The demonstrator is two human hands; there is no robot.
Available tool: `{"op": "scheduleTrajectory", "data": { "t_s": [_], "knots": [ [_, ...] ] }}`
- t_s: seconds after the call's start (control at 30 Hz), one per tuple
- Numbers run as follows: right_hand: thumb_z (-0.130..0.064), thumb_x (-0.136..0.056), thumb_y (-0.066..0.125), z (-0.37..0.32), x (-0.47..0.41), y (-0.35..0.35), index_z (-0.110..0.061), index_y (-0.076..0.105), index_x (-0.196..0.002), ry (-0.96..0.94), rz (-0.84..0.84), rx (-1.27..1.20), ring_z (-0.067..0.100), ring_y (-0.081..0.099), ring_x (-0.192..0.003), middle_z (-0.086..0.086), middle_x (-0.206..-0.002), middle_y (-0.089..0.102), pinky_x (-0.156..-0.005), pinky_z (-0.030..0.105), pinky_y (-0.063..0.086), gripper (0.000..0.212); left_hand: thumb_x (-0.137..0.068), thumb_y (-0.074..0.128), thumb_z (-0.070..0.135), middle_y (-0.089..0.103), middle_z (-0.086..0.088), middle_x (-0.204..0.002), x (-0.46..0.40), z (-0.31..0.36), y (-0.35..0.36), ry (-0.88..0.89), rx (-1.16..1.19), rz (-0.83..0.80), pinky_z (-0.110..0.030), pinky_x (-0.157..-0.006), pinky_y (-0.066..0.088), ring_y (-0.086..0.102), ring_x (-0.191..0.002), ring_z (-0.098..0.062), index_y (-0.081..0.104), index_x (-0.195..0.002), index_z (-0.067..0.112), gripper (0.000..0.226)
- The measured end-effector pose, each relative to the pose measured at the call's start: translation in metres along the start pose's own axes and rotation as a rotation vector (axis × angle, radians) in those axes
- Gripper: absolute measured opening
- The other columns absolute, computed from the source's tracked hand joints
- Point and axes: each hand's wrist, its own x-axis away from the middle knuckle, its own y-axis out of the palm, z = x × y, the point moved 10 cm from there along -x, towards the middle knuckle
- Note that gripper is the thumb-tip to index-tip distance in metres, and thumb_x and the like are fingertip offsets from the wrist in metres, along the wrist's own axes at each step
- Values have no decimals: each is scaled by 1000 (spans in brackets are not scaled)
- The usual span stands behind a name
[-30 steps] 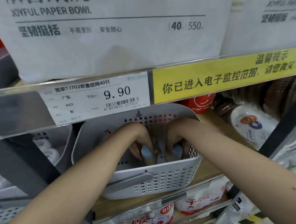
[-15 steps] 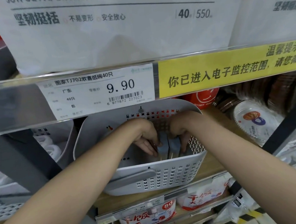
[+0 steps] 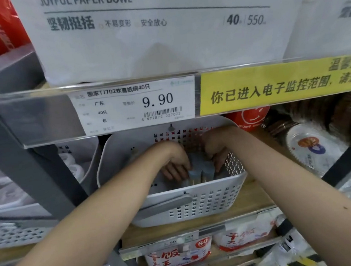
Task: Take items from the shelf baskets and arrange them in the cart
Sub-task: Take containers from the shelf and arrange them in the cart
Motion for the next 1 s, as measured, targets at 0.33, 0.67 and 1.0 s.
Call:
{"op": "scheduleTrajectory", "data": {
  "t_s": [0.33, 0.67, 1.0],
  "knots": [
    [2, -96, 41, -1, 4, -7, 1, 41, -138, -29, 78, 133, 38, 63, -104, 25, -124, 58, -90, 49, 53, 42, -101, 44, 25, 55, -8, -137, 0, -2, 2, -13, 20, -40, -25, -81, 48, 51, -127, -20, 48, -133, 5, 38],
    [-8, -100, 37, -19, 36, -20, -3, 53, -124, -213, 247, 360, 22, 51, -93, 15, -124, 56, -76, 29, 40, 30, -94, 56, 33, 57, -12, -133, 18, -10, -2, -73, 108, -31, -37, -101, 42, 52, -125, -25, 57, -123, 7, 40],
    [-17, -100, 41, -35, 82, -27, -13, 62, -97, -588, 377, 369, 21, 57, -91, 5, -97, 63, -70, 30, 45, 22, -98, 50, 29, 63, -12, -122, 98, 13, -33, 185, 100, 351, -30, -86, 49, 63, -103, -24, 56, -122, 10, 31]
  ]
}}
